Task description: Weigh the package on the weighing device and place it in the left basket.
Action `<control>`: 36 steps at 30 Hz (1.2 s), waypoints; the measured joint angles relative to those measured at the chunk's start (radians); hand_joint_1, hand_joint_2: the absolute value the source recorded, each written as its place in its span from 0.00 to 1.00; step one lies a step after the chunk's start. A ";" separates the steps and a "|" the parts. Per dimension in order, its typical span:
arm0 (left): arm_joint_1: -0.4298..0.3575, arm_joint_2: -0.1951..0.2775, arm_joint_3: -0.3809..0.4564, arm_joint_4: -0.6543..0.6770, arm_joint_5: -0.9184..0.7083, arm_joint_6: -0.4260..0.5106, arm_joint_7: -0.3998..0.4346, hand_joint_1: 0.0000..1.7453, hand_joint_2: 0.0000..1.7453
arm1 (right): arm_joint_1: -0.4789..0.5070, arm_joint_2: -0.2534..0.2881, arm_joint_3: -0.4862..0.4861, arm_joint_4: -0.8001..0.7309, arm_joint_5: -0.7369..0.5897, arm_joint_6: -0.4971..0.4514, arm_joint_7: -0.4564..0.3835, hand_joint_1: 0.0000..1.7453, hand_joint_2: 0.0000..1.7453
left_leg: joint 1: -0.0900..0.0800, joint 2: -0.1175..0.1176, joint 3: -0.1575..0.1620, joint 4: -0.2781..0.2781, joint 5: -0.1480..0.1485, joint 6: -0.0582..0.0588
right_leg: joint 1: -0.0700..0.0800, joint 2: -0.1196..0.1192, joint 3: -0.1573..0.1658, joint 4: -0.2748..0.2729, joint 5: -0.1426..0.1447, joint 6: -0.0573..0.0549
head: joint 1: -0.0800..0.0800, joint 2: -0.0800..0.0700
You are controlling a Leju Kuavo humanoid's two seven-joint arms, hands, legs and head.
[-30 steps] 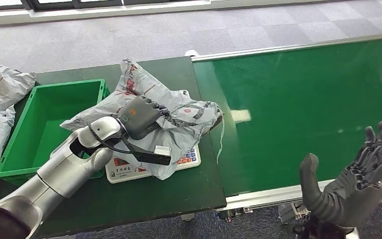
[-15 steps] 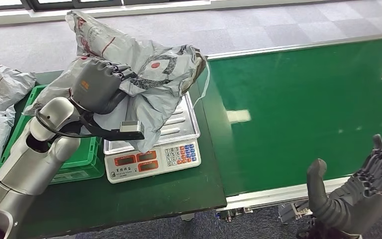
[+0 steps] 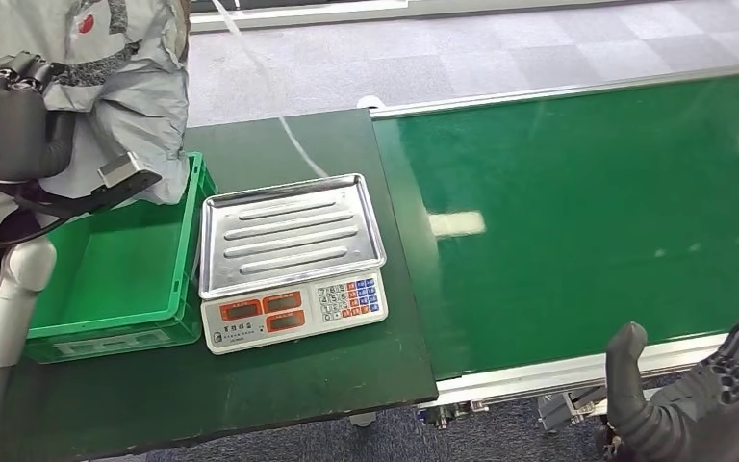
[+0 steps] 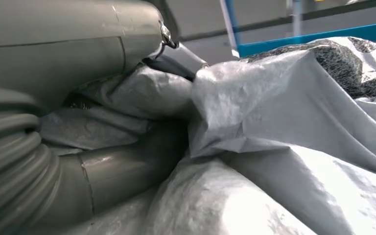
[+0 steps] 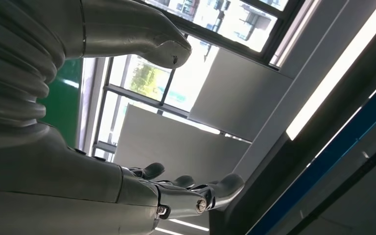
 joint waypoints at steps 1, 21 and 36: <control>0.013 0.002 0.024 0.011 -0.031 0.003 0.024 1.00 1.00 | 0.002 0.002 -0.001 -0.001 0.003 -0.001 0.002 0.00 1.00 | 0.000 0.000 -0.001 0.000 0.000 0.000 | 0.000 0.000 0.000 0.000 0.000 0.000 | 0.000 0.000; 0.273 -0.019 0.464 0.378 -0.281 0.048 0.111 1.00 1.00 | -0.017 0.045 -0.003 -0.011 0.053 0.068 0.032 0.00 1.00 | 0.000 0.007 0.001 0.000 -0.003 -0.002 | 0.001 0.005 -0.002 0.000 -0.001 -0.002 | 0.000 0.000; 0.342 -0.179 0.471 0.372 -0.219 -0.123 0.009 0.00 0.25 | -0.050 0.079 -0.020 -0.012 0.072 0.118 0.034 0.00 1.00 | 0.000 0.005 0.001 0.000 -0.003 -0.002 | 0.000 0.004 -0.002 0.000 -0.001 -0.002 | 0.000 0.000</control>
